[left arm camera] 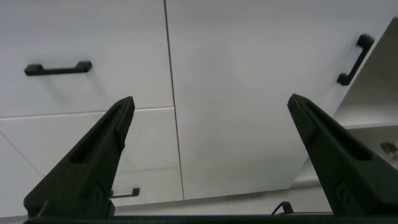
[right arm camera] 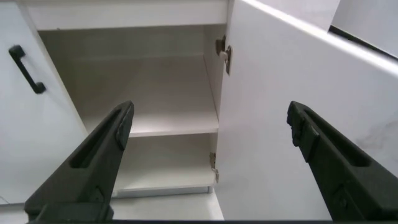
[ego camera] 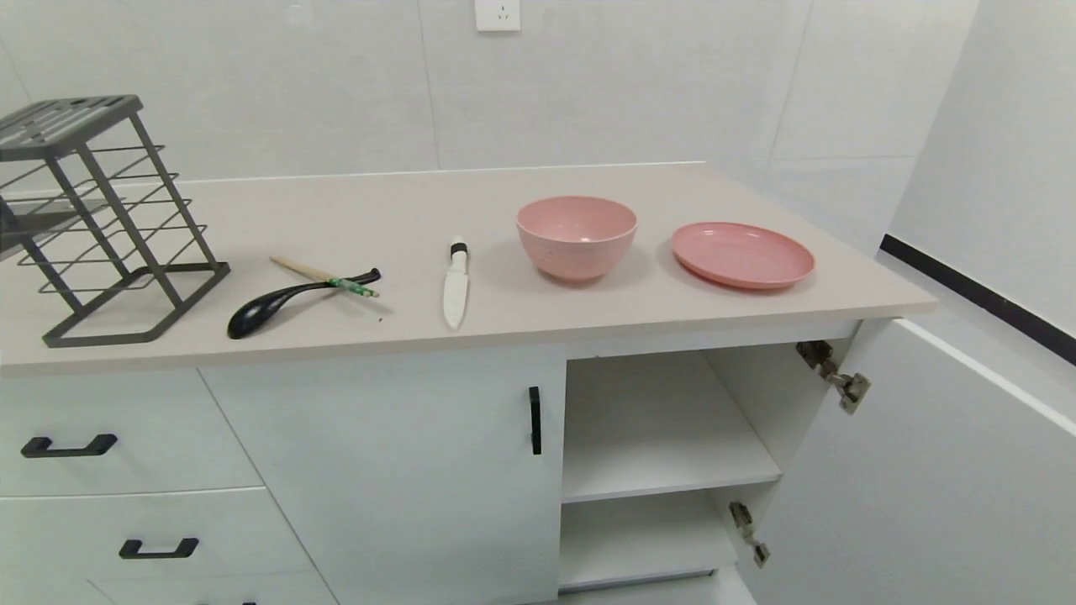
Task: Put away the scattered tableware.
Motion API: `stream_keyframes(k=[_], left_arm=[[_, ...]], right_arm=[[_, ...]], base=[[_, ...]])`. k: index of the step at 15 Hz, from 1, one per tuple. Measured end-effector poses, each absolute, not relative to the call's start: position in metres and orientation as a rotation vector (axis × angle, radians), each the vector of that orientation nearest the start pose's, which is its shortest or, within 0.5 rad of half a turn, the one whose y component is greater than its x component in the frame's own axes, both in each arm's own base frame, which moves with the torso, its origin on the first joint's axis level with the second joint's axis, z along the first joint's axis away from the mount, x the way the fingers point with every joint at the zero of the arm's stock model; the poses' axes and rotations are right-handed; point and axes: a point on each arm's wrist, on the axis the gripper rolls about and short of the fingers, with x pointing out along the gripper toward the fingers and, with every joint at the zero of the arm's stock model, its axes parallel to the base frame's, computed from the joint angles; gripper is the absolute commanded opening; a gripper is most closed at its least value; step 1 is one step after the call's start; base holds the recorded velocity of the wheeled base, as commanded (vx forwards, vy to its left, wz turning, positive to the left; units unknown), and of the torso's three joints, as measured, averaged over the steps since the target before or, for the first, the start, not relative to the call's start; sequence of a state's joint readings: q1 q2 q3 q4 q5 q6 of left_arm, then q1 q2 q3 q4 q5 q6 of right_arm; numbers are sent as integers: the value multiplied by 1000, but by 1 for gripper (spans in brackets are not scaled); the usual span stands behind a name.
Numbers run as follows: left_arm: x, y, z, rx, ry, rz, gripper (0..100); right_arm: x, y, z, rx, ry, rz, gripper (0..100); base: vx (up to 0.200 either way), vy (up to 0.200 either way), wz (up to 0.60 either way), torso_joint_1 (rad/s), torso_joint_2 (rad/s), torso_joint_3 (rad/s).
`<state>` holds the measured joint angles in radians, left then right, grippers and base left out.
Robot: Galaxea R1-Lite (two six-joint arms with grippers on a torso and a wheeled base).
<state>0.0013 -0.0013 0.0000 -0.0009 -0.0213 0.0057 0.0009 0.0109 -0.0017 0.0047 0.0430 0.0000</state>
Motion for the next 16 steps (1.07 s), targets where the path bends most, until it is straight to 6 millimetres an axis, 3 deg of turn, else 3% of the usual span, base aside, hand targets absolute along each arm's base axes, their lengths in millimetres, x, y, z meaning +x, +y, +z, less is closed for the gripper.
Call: stream_keyframes(k=[4,13,16], left_arm=[[-23,-1,76,7,-3,-20,100],[-23,-1,76,9,-2,-20,100],[-23,-1,76,9,-3,-20,100]], right_arm=[[-22,1,76,0,13,42,100],[-22,1,76,0,13,42,100],[-22,1,76,0,13,42,100]], base=[[0,0,0,141,-487,-217],[0,0,0,321,-506,-240],[200,0,0,258,-505,-245]])
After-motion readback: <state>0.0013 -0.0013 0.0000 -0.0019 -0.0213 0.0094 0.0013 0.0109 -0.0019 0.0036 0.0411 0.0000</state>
